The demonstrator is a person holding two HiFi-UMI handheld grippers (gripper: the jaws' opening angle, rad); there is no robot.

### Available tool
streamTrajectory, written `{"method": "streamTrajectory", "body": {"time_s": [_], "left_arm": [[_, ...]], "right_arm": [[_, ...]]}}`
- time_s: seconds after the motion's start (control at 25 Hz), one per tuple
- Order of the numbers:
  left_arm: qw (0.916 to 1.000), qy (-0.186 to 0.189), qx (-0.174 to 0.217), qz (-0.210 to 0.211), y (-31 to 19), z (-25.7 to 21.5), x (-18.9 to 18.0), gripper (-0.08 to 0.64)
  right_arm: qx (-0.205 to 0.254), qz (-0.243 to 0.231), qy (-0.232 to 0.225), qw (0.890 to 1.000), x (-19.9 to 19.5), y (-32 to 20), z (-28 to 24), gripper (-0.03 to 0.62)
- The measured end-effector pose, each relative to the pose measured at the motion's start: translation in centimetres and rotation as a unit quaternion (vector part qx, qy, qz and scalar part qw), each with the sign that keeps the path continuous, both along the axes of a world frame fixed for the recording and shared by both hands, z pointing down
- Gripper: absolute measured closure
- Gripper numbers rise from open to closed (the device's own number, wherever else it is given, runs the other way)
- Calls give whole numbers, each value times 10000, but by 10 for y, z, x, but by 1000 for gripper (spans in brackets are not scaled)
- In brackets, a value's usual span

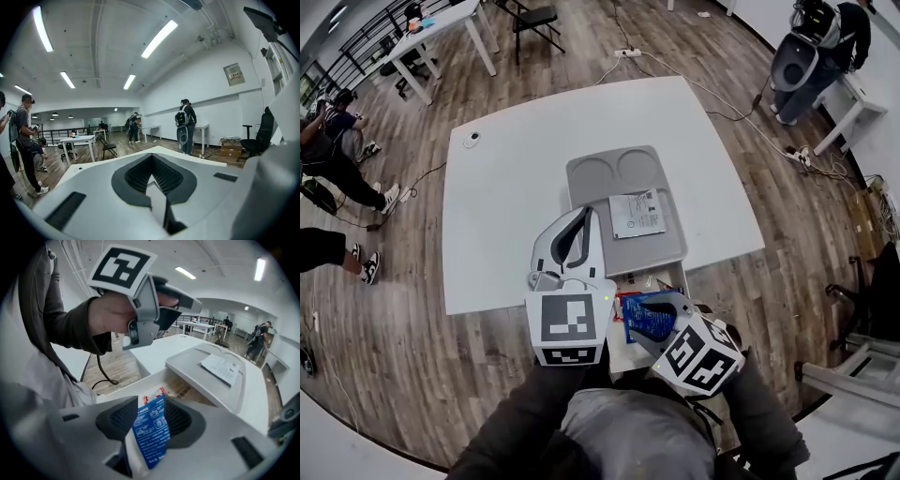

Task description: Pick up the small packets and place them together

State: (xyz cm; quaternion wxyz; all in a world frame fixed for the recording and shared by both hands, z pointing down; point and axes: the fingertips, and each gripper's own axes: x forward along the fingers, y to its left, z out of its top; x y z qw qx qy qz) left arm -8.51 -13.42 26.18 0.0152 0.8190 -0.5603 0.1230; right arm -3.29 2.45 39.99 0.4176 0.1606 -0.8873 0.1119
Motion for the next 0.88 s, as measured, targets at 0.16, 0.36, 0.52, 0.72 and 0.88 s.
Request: {"method": "streamTrajectory", "body": {"time_s": [0.16,0.36,0.52,0.72,0.88], "left_arm": [[10000,16,73,7,-2,4,0,560],[9999,12,136,-30,-5,13,-5,560],[9998,28,188,-56,-5,15,-8,560],[9996,33,282,-69,-6,14,-13,560],[9995,34,288,-114,-8,15,-20,560]], "right_arm": [[-14,-367,400,9985,-7,5,22,345],[118,-677,745,9948,-14,2,41,307],[124,-918,1060,9900,-18,4,54,292],[89,-961,1165,9885,-21,0,59,291],[36,-925,1154,9890,-21,-1,58,318]]}}
